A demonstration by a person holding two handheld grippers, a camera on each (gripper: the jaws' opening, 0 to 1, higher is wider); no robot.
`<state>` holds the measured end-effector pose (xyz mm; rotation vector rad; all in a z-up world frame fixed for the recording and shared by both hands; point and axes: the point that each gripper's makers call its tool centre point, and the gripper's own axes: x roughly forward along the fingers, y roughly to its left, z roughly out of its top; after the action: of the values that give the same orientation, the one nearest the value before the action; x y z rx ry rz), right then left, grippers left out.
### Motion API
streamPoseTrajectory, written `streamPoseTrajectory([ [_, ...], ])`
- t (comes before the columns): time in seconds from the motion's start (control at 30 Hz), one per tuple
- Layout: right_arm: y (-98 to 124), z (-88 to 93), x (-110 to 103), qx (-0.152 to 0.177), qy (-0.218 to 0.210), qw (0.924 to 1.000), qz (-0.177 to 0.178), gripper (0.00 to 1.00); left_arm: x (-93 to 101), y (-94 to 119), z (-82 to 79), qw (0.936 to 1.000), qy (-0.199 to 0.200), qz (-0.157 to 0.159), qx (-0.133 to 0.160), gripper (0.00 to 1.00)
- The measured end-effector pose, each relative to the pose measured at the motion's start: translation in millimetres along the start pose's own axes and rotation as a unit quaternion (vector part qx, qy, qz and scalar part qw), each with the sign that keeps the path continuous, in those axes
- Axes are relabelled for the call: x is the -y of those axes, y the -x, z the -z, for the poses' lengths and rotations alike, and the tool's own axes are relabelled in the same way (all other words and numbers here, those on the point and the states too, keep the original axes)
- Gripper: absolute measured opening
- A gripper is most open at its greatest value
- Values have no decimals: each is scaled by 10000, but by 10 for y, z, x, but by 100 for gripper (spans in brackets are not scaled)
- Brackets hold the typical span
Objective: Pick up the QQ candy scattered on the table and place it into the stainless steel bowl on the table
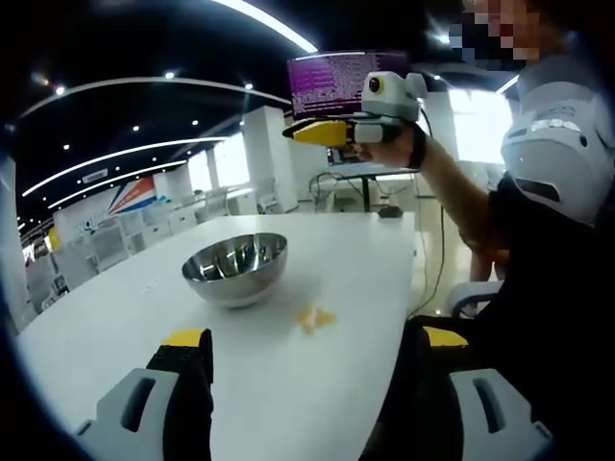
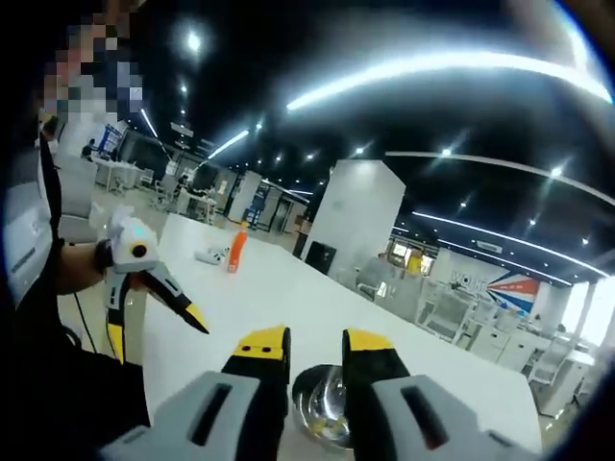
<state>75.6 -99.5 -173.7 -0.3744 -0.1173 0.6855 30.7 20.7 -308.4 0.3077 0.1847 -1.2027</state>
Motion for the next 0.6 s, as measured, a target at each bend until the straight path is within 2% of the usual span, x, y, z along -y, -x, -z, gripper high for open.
streamPoseTrajectory([
  [0.1,15,109,-117,-88,-3,9999,-131,21,35,-15,-7,9999,-11,100,1,90],
  [0.23,30,353,-309,-323,-104,9987,-392,21,28,-35,-15,10000,-33,72,9,90],
  [0.4,25,792,-545,-730,-406,9944,-648,21,26,-46,1,10000,-19,67,3,90],
  [0.6,17,1362,-866,-1198,-931,9840,-932,21,36,-70,-4,9999,5,106,28,90],
])
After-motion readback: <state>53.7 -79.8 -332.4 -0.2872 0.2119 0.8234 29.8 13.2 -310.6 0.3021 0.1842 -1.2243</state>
